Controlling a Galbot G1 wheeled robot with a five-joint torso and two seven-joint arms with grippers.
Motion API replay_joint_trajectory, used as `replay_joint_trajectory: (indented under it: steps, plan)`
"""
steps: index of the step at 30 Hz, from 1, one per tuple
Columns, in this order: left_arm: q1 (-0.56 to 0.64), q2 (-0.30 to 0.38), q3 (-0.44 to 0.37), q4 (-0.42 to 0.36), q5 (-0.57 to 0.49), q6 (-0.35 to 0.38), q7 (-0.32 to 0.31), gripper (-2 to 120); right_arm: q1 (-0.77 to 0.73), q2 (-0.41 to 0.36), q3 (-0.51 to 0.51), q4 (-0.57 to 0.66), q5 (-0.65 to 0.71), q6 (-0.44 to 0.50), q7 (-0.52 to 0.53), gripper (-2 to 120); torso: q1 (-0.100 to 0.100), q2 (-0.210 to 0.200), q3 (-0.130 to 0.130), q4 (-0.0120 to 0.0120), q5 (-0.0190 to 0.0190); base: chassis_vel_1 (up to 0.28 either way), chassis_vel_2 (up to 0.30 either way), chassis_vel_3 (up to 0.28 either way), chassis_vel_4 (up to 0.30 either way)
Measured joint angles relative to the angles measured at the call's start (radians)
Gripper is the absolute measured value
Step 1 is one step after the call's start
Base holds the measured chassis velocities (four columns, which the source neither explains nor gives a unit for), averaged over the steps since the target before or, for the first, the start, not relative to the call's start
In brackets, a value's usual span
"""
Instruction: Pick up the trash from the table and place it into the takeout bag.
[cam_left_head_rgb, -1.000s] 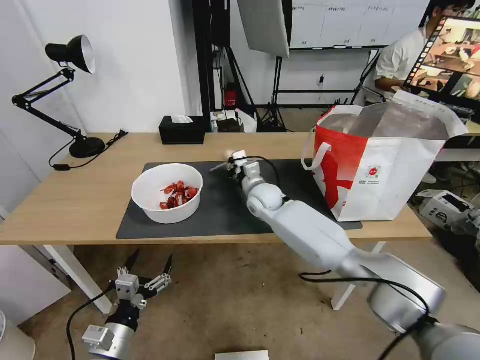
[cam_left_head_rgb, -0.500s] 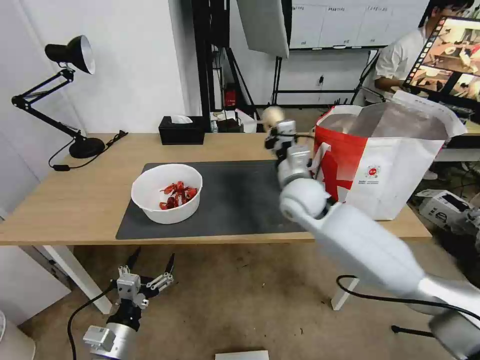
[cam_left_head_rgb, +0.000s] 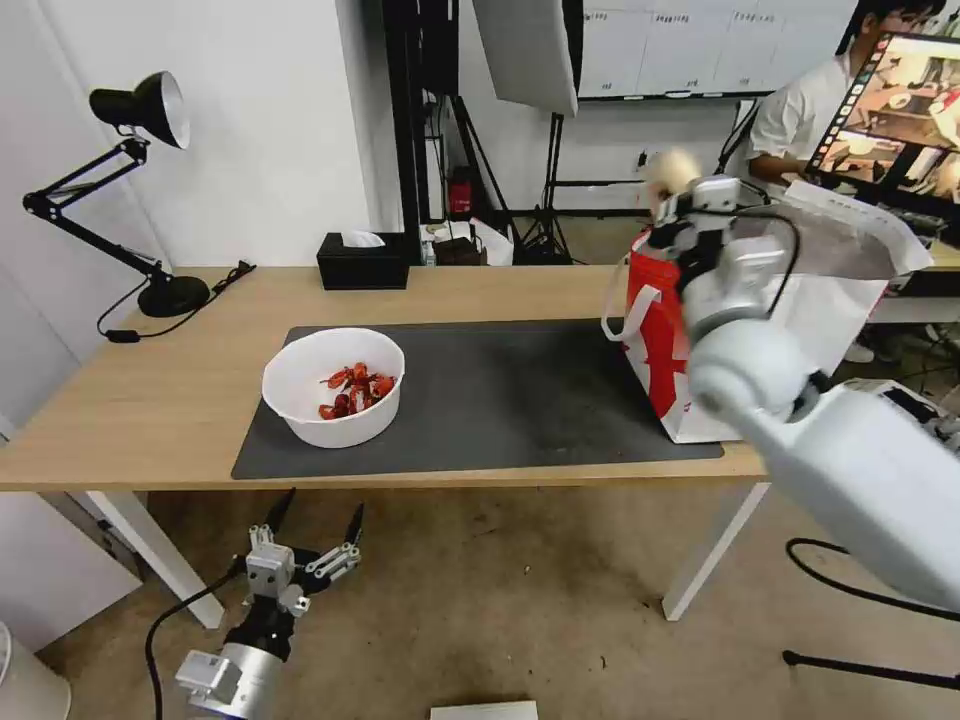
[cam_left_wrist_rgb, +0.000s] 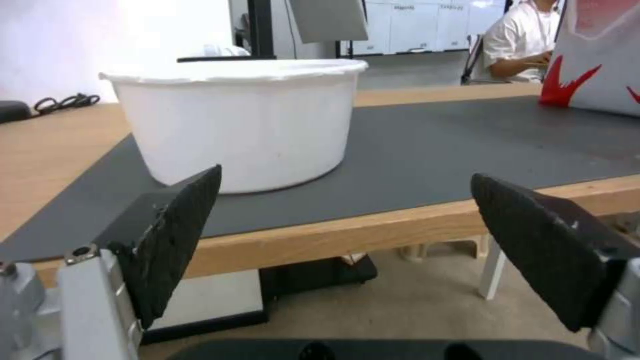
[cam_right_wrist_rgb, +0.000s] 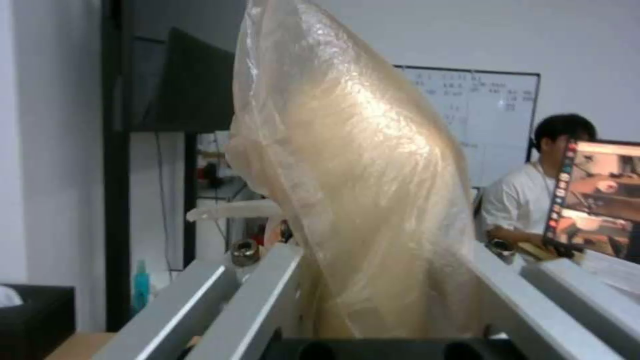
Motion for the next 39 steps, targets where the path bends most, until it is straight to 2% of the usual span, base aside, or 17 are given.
replay_joint_trajectory:
  steps: [10, 14, 15, 18, 19, 22, 23, 26, 27, 29, 30, 31, 34, 35, 38, 39]
  plan:
    - [-0.006, 0.010, 0.014, -0.008, 0.002, 0.000, 0.000, 100, -0.023, -0.090, 0.073, -0.034, 0.113, -0.088, 0.034, 7, 0.000, 0.000, 0.000, -0.0002, 0.0001, 0.000, 0.000, 0.000, 0.000]
    - [-0.006, 0.011, 0.019, -0.009, 0.003, 0.000, 0.000, 100, -0.029, -0.102, 0.077, -0.034, 0.122, -0.114, 0.033, 8, 0.000, 0.000, 0.000, -0.0002, 0.0001, 0.000, 0.000, 0.000, 0.000]
    - [-0.006, 0.012, 0.020, -0.010, 0.004, 0.000, 0.000, 100, -0.029, -0.103, 0.077, -0.034, 0.123, -0.116, 0.032, 11, 0.000, 0.000, 0.000, -0.0002, 0.0001, 0.000, 0.000, 0.000, 0.000]
    - [-0.007, 0.015, 0.024, -0.011, 0.004, 0.001, 0.000, 100, -0.032, -0.109, 0.079, -0.043, 0.123, -0.129, 0.016, 30, 0.000, 0.000, 0.000, -0.0001, 0.0000, 0.000, 0.000, 0.000, 0.000]
    - [-0.007, 0.015, 0.024, -0.011, 0.004, 0.001, 0.000, 100, -0.032, -0.109, 0.079, -0.043, 0.123, -0.129, 0.016, 30, 0.000, 0.000, 0.000, -0.0001, 0.0000, 0.000, 0.000, 0.000, 0.000]
    - [-0.004, 0.017, 0.024, -0.013, 0.004, 0.002, 0.000, 100, -0.030, -0.110, 0.077, -0.053, 0.121, -0.133, 0.008, 43, 0.000, 0.000, 0.000, -0.0001, -0.0001, 0.000, 0.000, 0.000, 0.000]
    - [-0.004, 0.017, 0.024, -0.013, 0.004, 0.002, 0.000, 100, -0.030, -0.110, 0.077, -0.053, 0.121, -0.133, 0.008, 43, 0.000, 0.000, 0.000, -0.0001, -0.0001, 0.000, 0.000, 0.000, 0.000]
    - [-0.003, 0.018, 0.024, -0.016, 0.004, 0.004, 0.000, 100, -0.027, -0.109, 0.073, -0.062, 0.119, -0.134, 0.003, 58, 0.000, 0.000, 0.000, -0.0001, -0.0001, 0.000, 0.000, 0.000, 0.000]
    - [-0.003, 0.018, 0.024, -0.016, 0.004, 0.004, 0.000, 100, -0.027, -0.109, 0.073, -0.062, 0.119, -0.134, 0.003, 58, 0.000, 0.000, 0.000, -0.0001, -0.0001, 0.000, 0.000, 0.000, 0.000]
    - [-0.002, 0.018, 0.024, -0.017, 0.004, 0.005, 0.000, 100, -0.027, -0.106, 0.071, -0.064, 0.117, -0.134, 0.003, 66, 0.000, 0.000, 0.000, -0.0001, -0.0001, 0.000, 0.000, 0.000, 0.000]
    - [-0.002, 0.018, 0.024, -0.017, 0.005, 0.006, 0.000, 100, -0.027, -0.105, 0.069, -0.065, 0.117, -0.134, 0.003, 73, 0.000, 0.000, 0.000, 0.0000, -0.0001, 0.000, 0.000, 0.000, 0.000]
    - [-0.002, 0.018, 0.024, -0.017, 0.005, 0.006, 0.000, 100, -0.027, -0.105, 0.069, -0.065, 0.117, -0.134, 0.003, 73, 0.000, 0.000, 0.000, 0.0000, -0.0001, 0.000, 0.000, 0.000, 0.000]
    - [-0.002, 0.018, 0.025, -0.018, 0.005, 0.008, 0.000, 100, -0.027, -0.101, 0.065, -0.065, 0.117, -0.134, 0.000, 86, 0.000, 0.000, 0.000, -0.0001, -0.0001, 0.000, 0.000, 0.000, 0.000]
    - [-0.002, 0.018, 0.025, -0.018, 0.005, 0.008, 0.000, 100, -0.027, -0.101, 0.065, -0.065, 0.117, -0.134, 0.000, 86, 0.000, 0.000, 0.000, -0.0001, -0.0001, 0.000, 0.000, 0.000, 0.000]
    - [-0.002, 0.018, 0.025, -0.019, 0.006, 0.008, 0.000, 100, -0.027, -0.099, 0.060, -0.065, 0.116, -0.134, -0.001, 99, 0.000, 0.000, 0.000, 0.0000, -0.0001, 0.000, 0.000, 0.000, 0.000]
    - [-0.002, 0.018, 0.025, -0.019, 0.006, 0.008, 0.000, 100, -0.027, -0.099, 0.060, -0.065, 0.116, -0.134, -0.001, 99, 0.000, 0.000, 0.000, 0.0000, -0.0001, 0.000, 0.000, 0.000, 0.000]
